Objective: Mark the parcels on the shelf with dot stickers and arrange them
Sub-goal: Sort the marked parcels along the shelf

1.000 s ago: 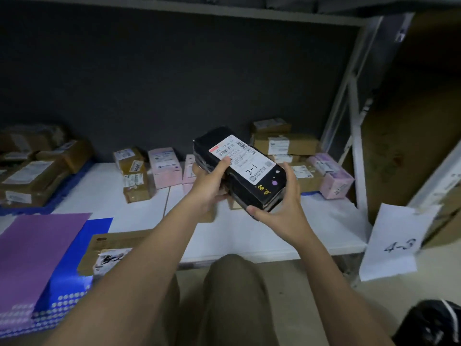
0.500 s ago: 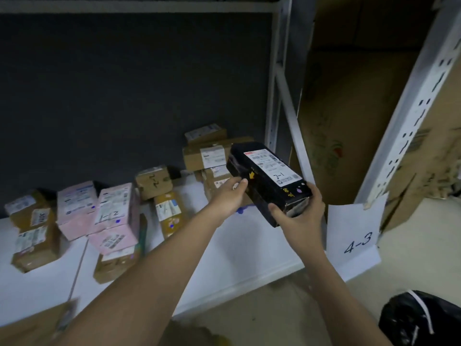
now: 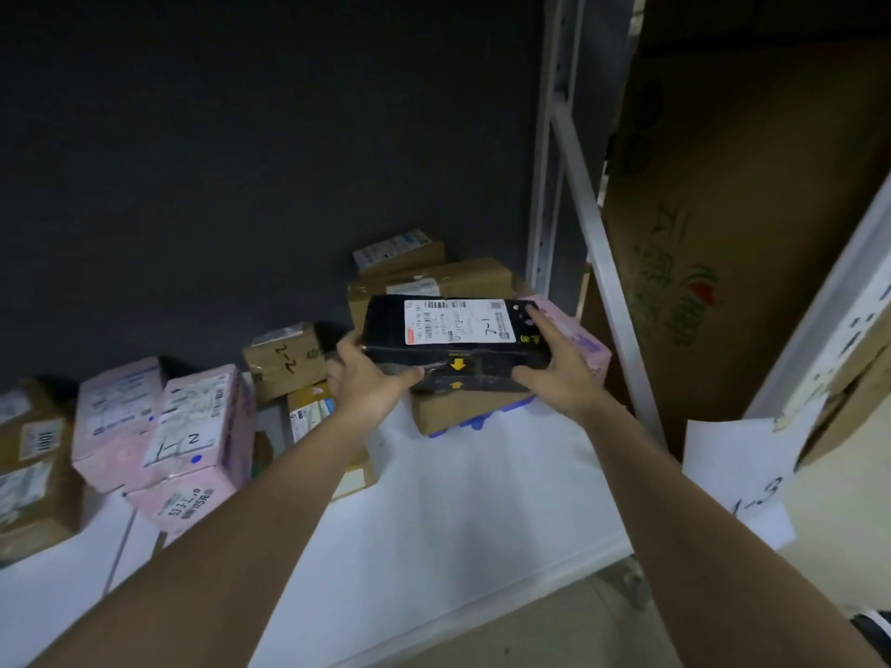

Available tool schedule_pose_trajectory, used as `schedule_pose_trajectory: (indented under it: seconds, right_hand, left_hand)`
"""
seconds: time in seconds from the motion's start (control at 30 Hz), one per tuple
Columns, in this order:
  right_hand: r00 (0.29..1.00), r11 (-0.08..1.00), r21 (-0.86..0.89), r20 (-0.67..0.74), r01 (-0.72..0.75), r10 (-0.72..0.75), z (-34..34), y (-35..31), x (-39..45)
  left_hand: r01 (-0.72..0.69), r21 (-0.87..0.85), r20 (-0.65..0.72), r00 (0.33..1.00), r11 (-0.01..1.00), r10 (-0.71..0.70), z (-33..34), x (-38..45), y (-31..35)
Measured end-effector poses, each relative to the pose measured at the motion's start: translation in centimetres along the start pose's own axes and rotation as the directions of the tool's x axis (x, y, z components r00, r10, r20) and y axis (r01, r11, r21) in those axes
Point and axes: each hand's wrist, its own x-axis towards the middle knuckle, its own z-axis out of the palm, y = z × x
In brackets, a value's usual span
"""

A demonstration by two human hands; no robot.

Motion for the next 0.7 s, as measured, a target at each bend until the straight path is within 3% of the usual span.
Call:
schedule_pose_trajectory:
  seconds: [0.17, 0.33, 0.5, 0.7]
  right_hand:
    - [0.952, 0.967, -0.253, -0.299, -0.008, -0.071, 2.8, 0.6, 1.6]
    - [0.899, 0.922, -0.382, -0.423, -0.06, -0.117, 5.1, -0.2, -1.3]
    - [0.923, 0.943, -0.295, -0.299, 0.153, -0.243, 8.7, -1.7, -8.7]
    - [0.977, 0.949, -0.237, -0.006, 0.206, -0.214, 14.9, -6.7, -15.5]
  left_hand:
    - [0.06, 0.058, 0.006, 0.998, 0.997, -0.061, 1.6, 0.5, -1.5]
    - [0.046, 0.022, 0.056, 0.997, 0.999, -0.048, 1.3, 0.3, -1.8]
    - [-0.023, -0.006, 0.23, 0.973, 1.0, 0.024, -2.9, -3.6, -3.6]
    - [-0.03, -0.059, 0.12, 0.992, 0.998, 0.036, -12.7, -9.7, -9.0]
